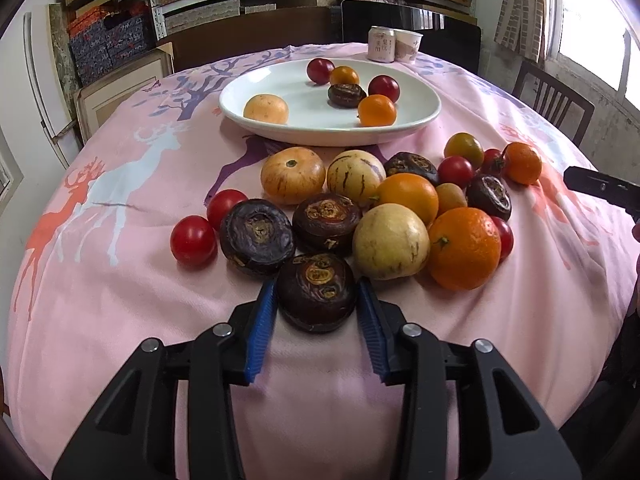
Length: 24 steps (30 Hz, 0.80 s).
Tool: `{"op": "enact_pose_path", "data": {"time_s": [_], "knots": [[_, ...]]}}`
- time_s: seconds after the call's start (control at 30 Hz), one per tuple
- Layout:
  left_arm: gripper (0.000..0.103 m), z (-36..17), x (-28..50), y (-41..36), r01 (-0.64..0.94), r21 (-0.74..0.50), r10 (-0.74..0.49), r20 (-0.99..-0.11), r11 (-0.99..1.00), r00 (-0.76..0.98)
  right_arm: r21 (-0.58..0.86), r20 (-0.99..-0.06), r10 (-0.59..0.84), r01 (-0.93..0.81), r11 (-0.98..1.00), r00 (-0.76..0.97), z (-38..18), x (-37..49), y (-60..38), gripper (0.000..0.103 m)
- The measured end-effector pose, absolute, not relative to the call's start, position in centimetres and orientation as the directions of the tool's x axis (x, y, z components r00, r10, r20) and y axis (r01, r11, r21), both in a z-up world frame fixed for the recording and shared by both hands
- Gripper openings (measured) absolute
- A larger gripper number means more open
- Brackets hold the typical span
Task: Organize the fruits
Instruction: 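Grasp another dark mangosteen with the left tool while the right tool grasps a large mandarin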
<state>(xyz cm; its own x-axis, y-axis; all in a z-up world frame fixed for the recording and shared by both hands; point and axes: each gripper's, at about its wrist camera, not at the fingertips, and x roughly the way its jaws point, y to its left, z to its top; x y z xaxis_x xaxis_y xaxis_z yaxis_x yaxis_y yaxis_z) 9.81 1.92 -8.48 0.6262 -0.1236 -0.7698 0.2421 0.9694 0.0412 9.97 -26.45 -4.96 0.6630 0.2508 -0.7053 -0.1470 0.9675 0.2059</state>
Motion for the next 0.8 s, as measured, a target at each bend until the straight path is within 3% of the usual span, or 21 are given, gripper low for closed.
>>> {"op": "enact_pose_path", "data": {"time_s": [0.27, 0.47, 0.57, 0.8], "knots": [[0.039, -8.0, 9.2, 3.5, 0.212, -0.065, -0.193, -0.718, 0.975, 0.668, 0.157, -0.731, 0.210, -0.140, 0.978, 0.650, -5.4, 11.4, -25.3, 0.066], [0.039, -7.7, 8.8, 3.4, 0.209, -0.058, -0.190, -0.700, 0.976, 0.689, 0.124, -0.737, 0.181, -0.133, 0.983, 0.651, -5.5, 13.0, -24.7, 0.066], [0.039, -7.8, 8.8, 3.4, 0.212, -0.061, -0.193, -0.699, 0.975, 0.688, 0.176, -0.749, 0.211, -0.119, 0.977, 0.629, -6.0, 14.1, -25.1, 0.066], [0.039, -7.9, 8.7, 3.4, 0.220, -0.060, -0.198, -0.701, 0.974, 0.685, 0.275, -0.766, 0.282, -0.102, 0.956, 0.578, -7.6, 15.9, -25.9, 0.050]]}}
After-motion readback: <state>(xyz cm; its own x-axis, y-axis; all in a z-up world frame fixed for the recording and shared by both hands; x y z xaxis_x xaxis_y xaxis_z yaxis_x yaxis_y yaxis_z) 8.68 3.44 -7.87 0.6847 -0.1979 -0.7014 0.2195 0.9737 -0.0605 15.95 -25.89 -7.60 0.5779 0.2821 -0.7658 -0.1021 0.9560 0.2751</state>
